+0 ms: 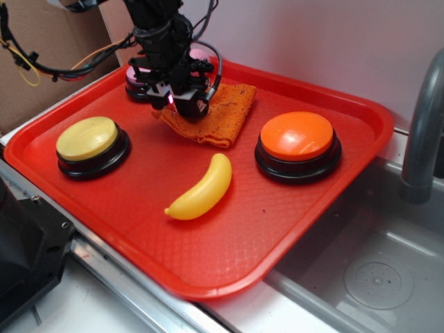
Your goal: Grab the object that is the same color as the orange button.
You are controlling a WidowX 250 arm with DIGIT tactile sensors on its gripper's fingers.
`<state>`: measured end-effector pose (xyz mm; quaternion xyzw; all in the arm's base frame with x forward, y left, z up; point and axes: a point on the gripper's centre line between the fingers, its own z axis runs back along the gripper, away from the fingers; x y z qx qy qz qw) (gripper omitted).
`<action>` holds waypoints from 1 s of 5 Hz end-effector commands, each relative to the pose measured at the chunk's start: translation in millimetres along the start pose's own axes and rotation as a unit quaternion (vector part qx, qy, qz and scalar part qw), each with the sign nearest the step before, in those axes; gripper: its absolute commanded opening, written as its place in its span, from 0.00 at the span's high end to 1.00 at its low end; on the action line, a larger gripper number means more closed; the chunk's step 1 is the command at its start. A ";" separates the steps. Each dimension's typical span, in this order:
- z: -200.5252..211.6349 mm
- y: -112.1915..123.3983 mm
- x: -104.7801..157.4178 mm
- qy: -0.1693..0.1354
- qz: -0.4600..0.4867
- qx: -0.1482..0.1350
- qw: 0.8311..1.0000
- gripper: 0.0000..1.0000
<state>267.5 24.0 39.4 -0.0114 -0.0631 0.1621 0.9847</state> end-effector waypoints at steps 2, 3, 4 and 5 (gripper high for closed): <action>112.8 16.8 15.0 0.004 -0.046 -0.006 0.999 1.00; 148.0 24.2 1.3 -0.003 -0.039 -0.023 0.999 1.00; 169.6 26.7 -10.7 -0.017 -0.021 -0.016 0.999 1.00; 171.9 27.2 -18.5 -0.016 0.009 -0.011 1.000 1.00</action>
